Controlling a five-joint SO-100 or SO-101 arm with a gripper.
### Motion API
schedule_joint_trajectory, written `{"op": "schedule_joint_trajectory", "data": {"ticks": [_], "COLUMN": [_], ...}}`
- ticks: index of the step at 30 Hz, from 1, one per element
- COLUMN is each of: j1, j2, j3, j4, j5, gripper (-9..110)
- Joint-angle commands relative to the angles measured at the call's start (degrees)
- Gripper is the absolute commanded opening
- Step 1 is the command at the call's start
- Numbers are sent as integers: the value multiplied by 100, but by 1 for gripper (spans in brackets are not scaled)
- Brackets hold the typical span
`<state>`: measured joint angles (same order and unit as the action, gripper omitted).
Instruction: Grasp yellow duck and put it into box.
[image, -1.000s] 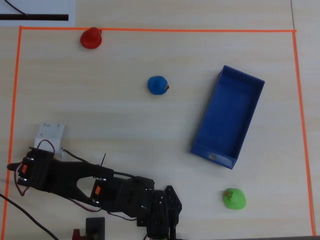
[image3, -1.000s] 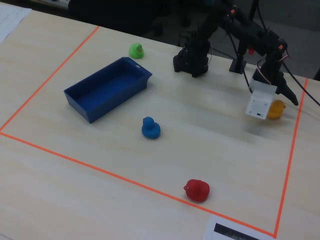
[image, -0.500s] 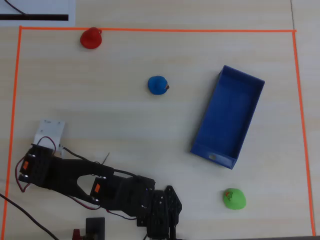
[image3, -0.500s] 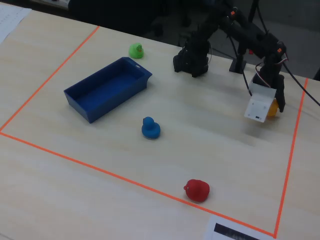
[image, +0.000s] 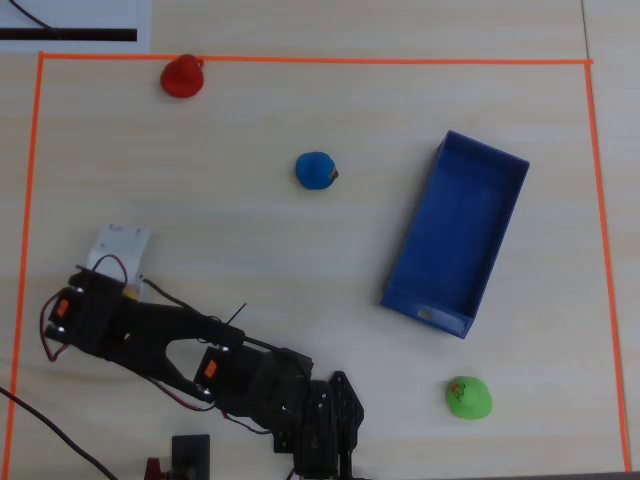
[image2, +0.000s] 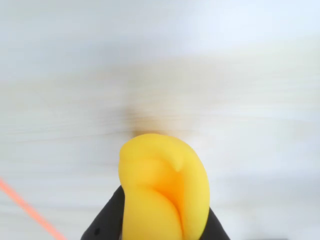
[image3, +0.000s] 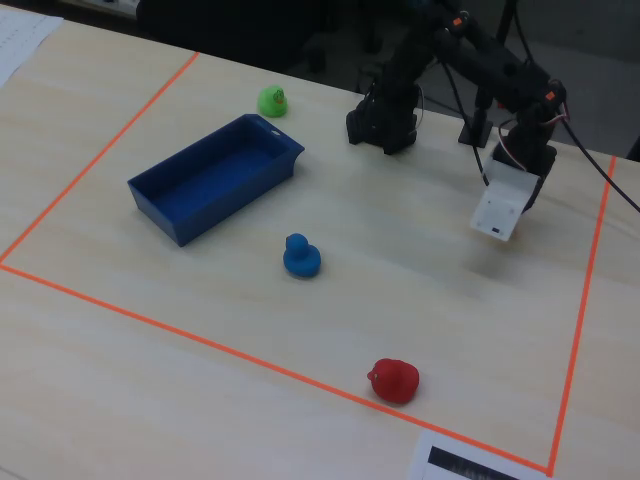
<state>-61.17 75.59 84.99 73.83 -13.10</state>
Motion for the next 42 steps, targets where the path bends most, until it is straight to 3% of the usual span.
{"op": "schedule_joint_trajectory", "data": {"ticks": [1, 5, 9, 14, 20, 26, 42], "j1": [1362, 3560, 6196, 8947, 10898, 11619, 10828], "j2": [1670, 2637, 3296, 3709, 3850, 3929, 4720], "j3": [-536, -1433, -1415, -158, 1389, 2364, 2848], "j4": [835, 1828, 1635, -167, -2408, -3437, -1661], "j5": [-817, -2180, -3788, -5194, -6117, -6653, -6653], "gripper": [0, 0, 0, 0, 0, 0, 0]}}
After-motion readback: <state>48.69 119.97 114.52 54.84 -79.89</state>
